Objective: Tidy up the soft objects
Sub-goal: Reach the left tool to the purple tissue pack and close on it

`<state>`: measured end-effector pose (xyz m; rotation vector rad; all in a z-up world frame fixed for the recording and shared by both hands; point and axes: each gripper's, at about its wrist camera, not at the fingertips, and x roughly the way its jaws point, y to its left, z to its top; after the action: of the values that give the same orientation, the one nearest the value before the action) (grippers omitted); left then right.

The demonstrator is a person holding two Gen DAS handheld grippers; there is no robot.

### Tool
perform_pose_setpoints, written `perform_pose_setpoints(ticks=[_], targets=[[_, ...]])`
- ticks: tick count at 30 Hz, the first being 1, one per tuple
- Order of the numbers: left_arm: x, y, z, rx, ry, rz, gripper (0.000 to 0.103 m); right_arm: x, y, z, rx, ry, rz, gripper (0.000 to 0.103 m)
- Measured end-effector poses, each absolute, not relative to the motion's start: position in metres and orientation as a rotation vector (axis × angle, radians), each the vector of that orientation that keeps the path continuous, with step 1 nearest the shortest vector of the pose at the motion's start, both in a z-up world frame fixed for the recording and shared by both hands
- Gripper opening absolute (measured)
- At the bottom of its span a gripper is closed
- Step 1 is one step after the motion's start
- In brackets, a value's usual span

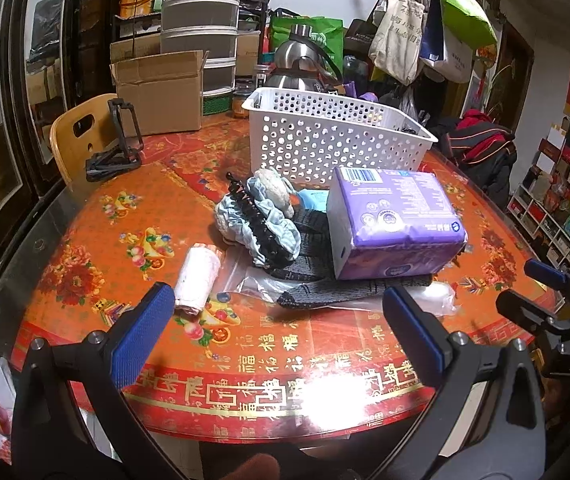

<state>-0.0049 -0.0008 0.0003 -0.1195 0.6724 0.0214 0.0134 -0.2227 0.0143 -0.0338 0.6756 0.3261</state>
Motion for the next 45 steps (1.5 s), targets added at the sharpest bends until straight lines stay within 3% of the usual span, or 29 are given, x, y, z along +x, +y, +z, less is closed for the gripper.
perform_pose_setpoints(ticks=[12, 22, 27, 36, 38, 40, 45], targets=[[0.0, -0.005, 0.005, -0.068, 0.584, 0.04, 0.103, 0.021, -0.232, 0.012, -0.008, 0.617, 0.315, 0.103], [0.04, -0.025, -0.018, -0.032, 0.621, -0.104, 0.103, 0.047, -0.23, 0.008, -0.039, 0.582, 0.374, 0.103], [0.057, -0.033, -0.036, -0.05, 0.643, -0.17, 0.085, 0.059, -0.221, -0.003, -0.064, 0.598, 0.409, 0.091], [0.071, -0.049, -0.045, -0.034, 0.613, -0.269, 0.06, 0.075, -0.206, -0.017, -0.108, 0.602, 0.516, 0.06], [0.072, -0.049, -0.045, -0.05, 0.61, -0.293, 0.053, 0.077, -0.202, -0.018, -0.115, 0.602, 0.54, 0.049], [0.074, -0.049, -0.044, -0.068, 0.606, -0.319, 0.044, 0.078, -0.198, -0.019, -0.121, 0.601, 0.556, 0.045], [0.076, -0.052, -0.044, -0.081, 0.61, -0.339, 0.042, 0.08, -0.197, -0.019, -0.122, 0.604, 0.557, 0.044]])
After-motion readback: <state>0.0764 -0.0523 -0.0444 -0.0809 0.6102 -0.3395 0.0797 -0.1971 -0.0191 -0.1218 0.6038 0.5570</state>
